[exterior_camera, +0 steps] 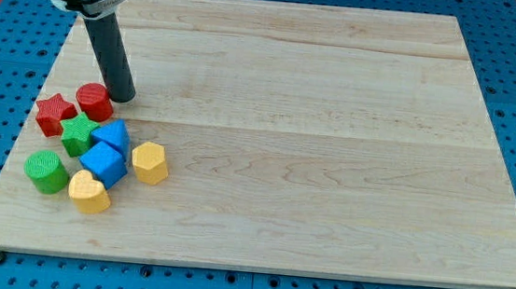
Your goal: Separate the heart and cube
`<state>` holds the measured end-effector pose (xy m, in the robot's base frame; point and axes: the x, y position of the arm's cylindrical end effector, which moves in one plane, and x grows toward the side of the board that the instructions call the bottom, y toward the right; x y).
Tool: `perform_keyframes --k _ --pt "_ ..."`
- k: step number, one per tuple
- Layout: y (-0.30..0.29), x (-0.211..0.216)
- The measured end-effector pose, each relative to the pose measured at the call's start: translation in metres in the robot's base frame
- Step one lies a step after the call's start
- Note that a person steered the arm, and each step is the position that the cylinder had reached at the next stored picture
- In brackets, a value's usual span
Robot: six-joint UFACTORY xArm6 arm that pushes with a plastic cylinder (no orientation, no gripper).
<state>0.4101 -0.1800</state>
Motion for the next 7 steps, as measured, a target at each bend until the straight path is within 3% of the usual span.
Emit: perform_keyframes --k 4,5,6,7 --pt "-0.001 -0.008" --pt "-0.033 -0.028" --pt "-0.124 -0.023" --pt "-0.125 -0.014"
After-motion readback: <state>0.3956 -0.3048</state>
